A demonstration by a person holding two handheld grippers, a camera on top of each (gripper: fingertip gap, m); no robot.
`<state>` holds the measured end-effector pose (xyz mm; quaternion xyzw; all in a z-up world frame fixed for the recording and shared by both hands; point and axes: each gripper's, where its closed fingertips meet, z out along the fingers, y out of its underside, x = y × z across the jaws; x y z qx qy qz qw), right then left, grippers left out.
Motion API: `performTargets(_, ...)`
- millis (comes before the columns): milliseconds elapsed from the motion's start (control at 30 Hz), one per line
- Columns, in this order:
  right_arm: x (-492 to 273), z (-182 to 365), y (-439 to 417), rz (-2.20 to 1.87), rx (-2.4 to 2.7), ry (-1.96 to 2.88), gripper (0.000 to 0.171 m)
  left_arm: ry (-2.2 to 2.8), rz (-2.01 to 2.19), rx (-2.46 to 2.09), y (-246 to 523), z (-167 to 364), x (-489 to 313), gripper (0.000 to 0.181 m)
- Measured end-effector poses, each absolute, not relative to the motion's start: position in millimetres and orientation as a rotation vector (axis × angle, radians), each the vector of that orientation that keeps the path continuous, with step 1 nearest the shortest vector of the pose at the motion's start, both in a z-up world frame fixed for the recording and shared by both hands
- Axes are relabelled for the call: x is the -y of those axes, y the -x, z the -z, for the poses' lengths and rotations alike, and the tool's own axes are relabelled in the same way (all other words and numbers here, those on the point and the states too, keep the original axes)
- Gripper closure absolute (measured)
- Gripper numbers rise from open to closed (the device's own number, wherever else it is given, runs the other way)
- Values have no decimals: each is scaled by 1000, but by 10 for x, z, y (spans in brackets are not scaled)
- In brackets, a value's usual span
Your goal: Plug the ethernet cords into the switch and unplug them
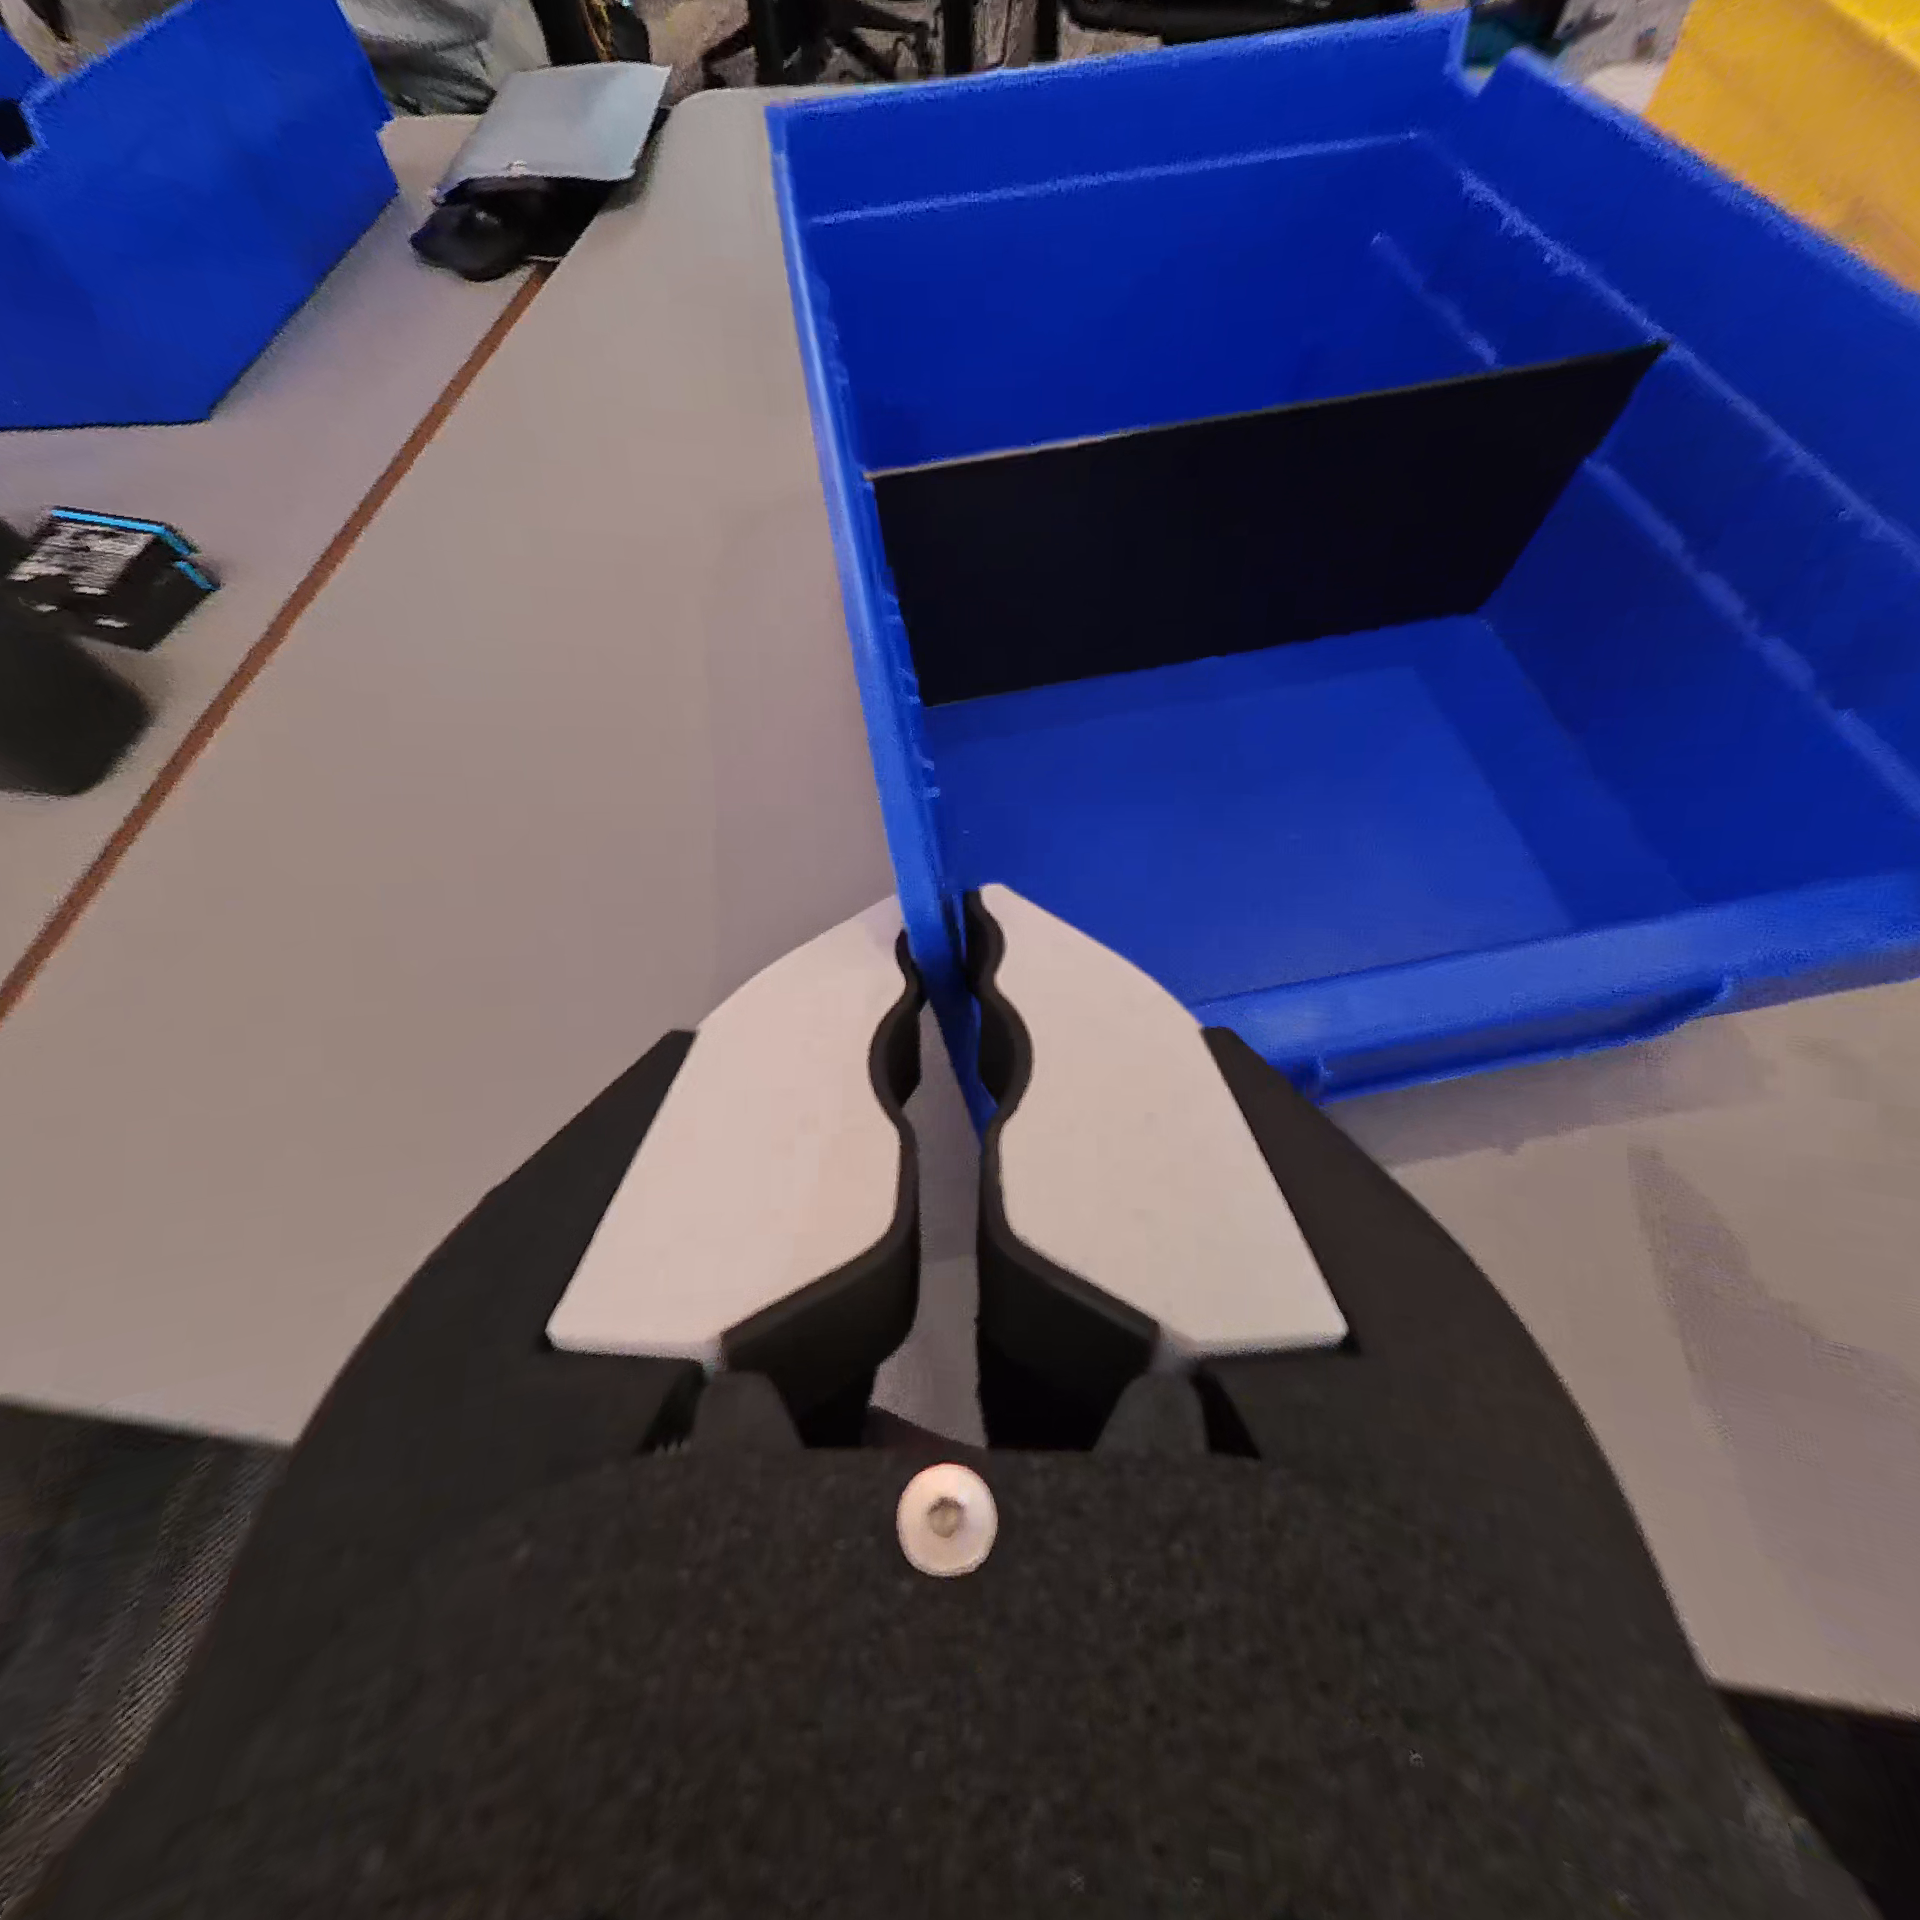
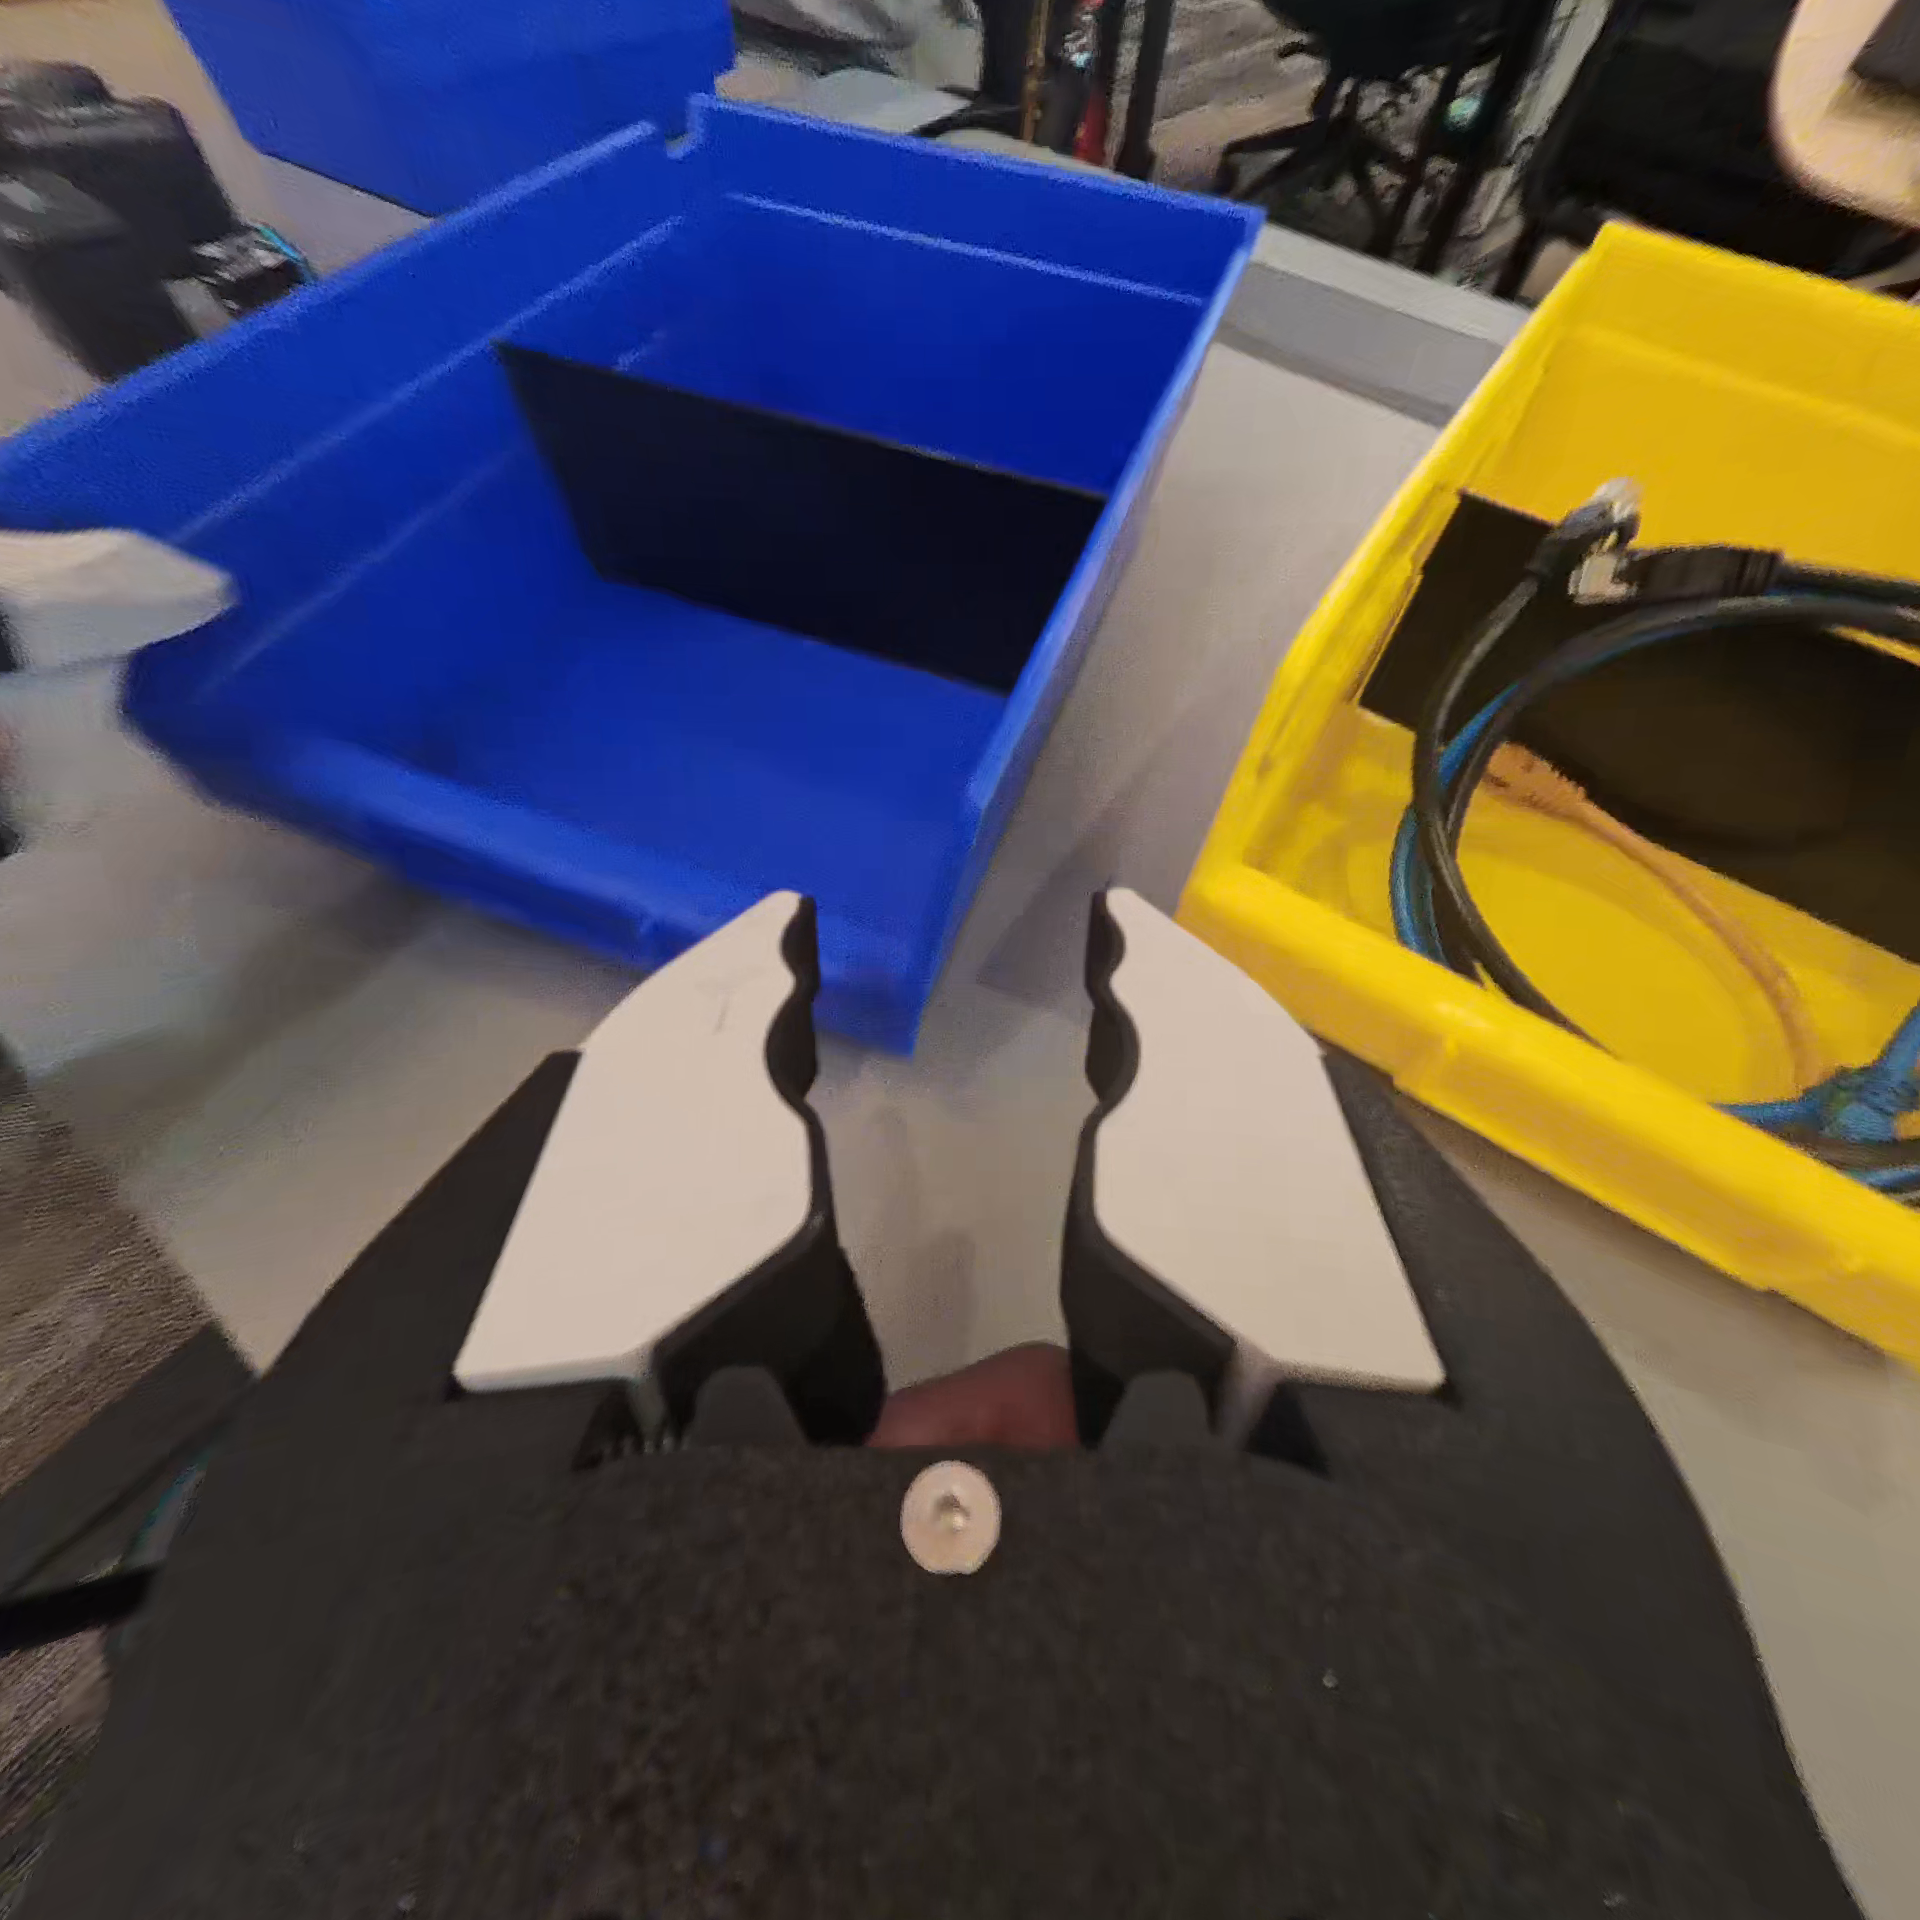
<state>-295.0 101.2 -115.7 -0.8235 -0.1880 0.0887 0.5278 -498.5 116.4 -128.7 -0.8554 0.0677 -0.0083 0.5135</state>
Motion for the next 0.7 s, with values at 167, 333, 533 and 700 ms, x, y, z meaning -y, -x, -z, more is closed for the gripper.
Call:
performTargets(167,-1222,1328,3130,-214,407,2007,136,2087,43,-125,4970,1291,-878,177)
performTargets(333,-1277,1309,3151,-274,411,2040,165,2032,15,-112,5018,1213,-784,176)
performTargets(533,-1221,878,3056,-241,416,1929,166,1835,-140,-108,4925,690,-672,176)
performTargets(700,-1164,258,2608,-215,351,1799,167,1680,-86,-101,4494,56,-662,176)
